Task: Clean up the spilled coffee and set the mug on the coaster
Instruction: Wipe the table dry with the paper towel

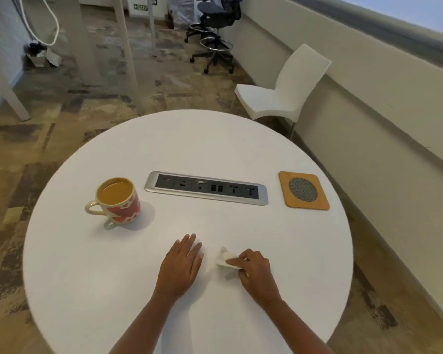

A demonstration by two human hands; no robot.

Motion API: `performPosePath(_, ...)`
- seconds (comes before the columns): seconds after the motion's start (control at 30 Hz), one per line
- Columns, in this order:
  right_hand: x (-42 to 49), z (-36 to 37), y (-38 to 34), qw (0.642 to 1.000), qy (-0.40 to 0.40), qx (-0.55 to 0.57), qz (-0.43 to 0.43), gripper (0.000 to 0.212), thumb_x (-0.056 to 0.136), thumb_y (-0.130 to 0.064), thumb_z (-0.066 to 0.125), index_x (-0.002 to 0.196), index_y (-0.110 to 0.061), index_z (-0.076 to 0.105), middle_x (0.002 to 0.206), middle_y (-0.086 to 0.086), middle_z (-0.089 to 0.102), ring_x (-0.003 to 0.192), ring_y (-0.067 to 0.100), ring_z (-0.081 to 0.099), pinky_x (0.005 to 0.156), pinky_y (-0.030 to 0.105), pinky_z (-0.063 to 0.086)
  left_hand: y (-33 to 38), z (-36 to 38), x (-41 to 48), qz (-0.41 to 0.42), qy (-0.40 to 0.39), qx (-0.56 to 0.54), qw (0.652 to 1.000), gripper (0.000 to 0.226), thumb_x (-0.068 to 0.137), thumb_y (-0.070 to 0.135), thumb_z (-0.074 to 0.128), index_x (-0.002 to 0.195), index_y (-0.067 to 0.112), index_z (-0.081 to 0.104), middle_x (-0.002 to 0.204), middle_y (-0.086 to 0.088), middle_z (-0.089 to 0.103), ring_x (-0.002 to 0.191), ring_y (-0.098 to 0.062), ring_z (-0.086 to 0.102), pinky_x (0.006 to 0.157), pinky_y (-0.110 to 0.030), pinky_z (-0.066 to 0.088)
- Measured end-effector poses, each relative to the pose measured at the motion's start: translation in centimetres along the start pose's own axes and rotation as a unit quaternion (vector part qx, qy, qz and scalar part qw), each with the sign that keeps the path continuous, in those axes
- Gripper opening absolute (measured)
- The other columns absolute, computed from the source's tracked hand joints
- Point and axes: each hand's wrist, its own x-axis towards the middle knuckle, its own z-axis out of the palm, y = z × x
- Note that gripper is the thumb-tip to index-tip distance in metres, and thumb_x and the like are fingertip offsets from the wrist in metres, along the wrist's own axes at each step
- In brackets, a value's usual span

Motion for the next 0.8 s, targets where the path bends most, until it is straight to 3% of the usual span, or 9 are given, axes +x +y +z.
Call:
performPosePath(0.13, -0.5, -2.6, 5.0, 0.994, 0.046, 0.054, 0.086, 0.047, 0.08, 0.003, 0.049, 0.112, -0.025, 0.068, 0.104, 0.003, 0.061, 0.099, 0.022, 0.054, 0.08, 0.028, 0.036, 5.2, 0.7, 1.8, -0.029, 0.012, -0.035, 0.999, 0.067, 0.099, 0.032, 0.01, 0.095, 0.008, 0.073, 0.104, -0.011, 0.073, 0.095, -0.026, 0.069, 0.069, -0.041, 0.058)
performPosePath(0.23, -1.0, -4.5, 8.4, 0.983, 0.082, 0.093, 0.134, 0.045, 0.078, 0.008, 0.05, 0.109, -0.019, 0.069, 0.1, 0.007, 0.063, 0.093, 0.025, 0.055, 0.08, 0.033, 0.044, 8.9, 2.2, 3.0, -0.034, 0.008, -0.07, 0.997, 0.025, 0.089, 0.014, 0.05, 0.099, 0.005, 0.071, 0.109, -0.014, 0.071, 0.099, -0.03, 0.067, 0.073, -0.044, 0.057)
performPosePath(0.27, -1.1, -5.0, 9.5, 0.98, 0.087, 0.101, 0.148, 0.044, 0.079, 0.008, 0.05, 0.11, -0.017, 0.068, 0.099, 0.008, 0.063, 0.092, 0.026, 0.055, 0.08, 0.033, 0.045, 10.0, 2.8, 3.5, -0.027, 0.019, -0.084, 0.996, 0.021, 0.085, 0.009, 0.059, 0.102, 0.005, 0.07, 0.113, -0.014, 0.069, 0.104, -0.032, 0.065, 0.078, -0.045, 0.056)
performPosePath(0.33, -1.5, -6.0, 12.0, 0.97, 0.104, 0.13, 0.176, 0.041, 0.08, 0.009, 0.05, 0.111, -0.012, 0.067, 0.099, 0.01, 0.063, 0.092, 0.027, 0.056, 0.08, 0.03, 0.043, 12.0, 3.5, 4.7, -0.003, -0.006, -0.112, 0.994, 0.026, 0.079, 0.005, 0.068, 0.105, 0.005, 0.068, 0.115, -0.014, 0.068, 0.108, -0.031, 0.063, 0.081, -0.041, 0.056)
performPosePath(0.43, -2.4, -7.3, 15.6, 0.946, 0.139, 0.191, 0.221, 0.035, 0.084, 0.008, 0.05, 0.114, -0.005, 0.063, 0.103, 0.012, 0.063, 0.099, 0.026, 0.057, 0.082, 0.027, 0.043, 14.9, 4.4, 6.6, 0.044, -0.034, -0.106, 0.993, 0.036, 0.063, 0.003, 0.081, 0.098, 0.007, 0.071, 0.105, -0.011, 0.073, 0.096, -0.028, 0.069, 0.067, -0.035, 0.059)
performPosePath(0.5, -3.0, -8.3, 17.9, 0.924, 0.158, 0.232, 0.258, 0.033, 0.088, 0.006, 0.049, 0.118, -0.004, 0.06, 0.104, 0.01, 0.061, 0.097, 0.025, 0.056, 0.078, 0.026, 0.041, 16.6, 5.9, 8.3, 0.066, -0.019, -0.122, 0.99, 0.034, 0.077, 0.005, 0.07, 0.11, 0.005, 0.066, 0.118, -0.013, 0.066, 0.111, -0.03, 0.061, 0.083, -0.037, 0.055)
performPosePath(0.6, -3.8, -9.9, 21.1, 0.896, 0.185, 0.273, 0.296, 0.032, 0.09, 0.004, 0.047, 0.118, -0.004, 0.06, 0.091, 0.005, 0.055, 0.077, 0.019, 0.051, 0.061, 0.023, 0.037, 19.4, 7.5, 10.5, 0.053, -0.04, -0.142, 0.988, 0.039, 0.097, 0.019, 0.037, 0.135, 0.012, 0.043, 0.147, -0.005, 0.038, 0.138, -0.018, 0.031, 0.111, -0.026, 0.029)
performPosePath(0.7, -4.3, -11.4, 24.4, 0.88, 0.201, 0.284, 0.322, 0.031, 0.091, 0.003, 0.046, 0.118, -0.003, 0.059, 0.095, 0.01, 0.057, 0.072, 0.015, 0.05, 0.059, 0.02, 0.037, 22.4, 8.9, 12.4, 0.044, -0.036, -0.165, 0.985, 0.039, 0.098, 0.022, 0.033, 0.137, 0.016, 0.039, 0.149, -0.002, 0.034, 0.14, -0.012, 0.027, 0.112, -0.023, 0.024)
performPosePath(0.8, -4.6, -12.6, 27.6, 0.879, 0.182, 0.265, 0.352, 0.033, 0.093, -0.001, 0.043, 0.124, -0.004, 0.054, 0.111, 0.017, 0.058, 0.084, 0.022, 0.05, 0.07, 0.031, 0.04, 25.2, 10.0, 13.7, 0.028, -0.041, -0.174, 0.983, 0.039, 0.098, 0.021, 0.033, 0.136, 0.016, 0.039, 0.149, -0.002, 0.036, 0.139, -0.013, 0.028, 0.112, -0.022, 0.023)
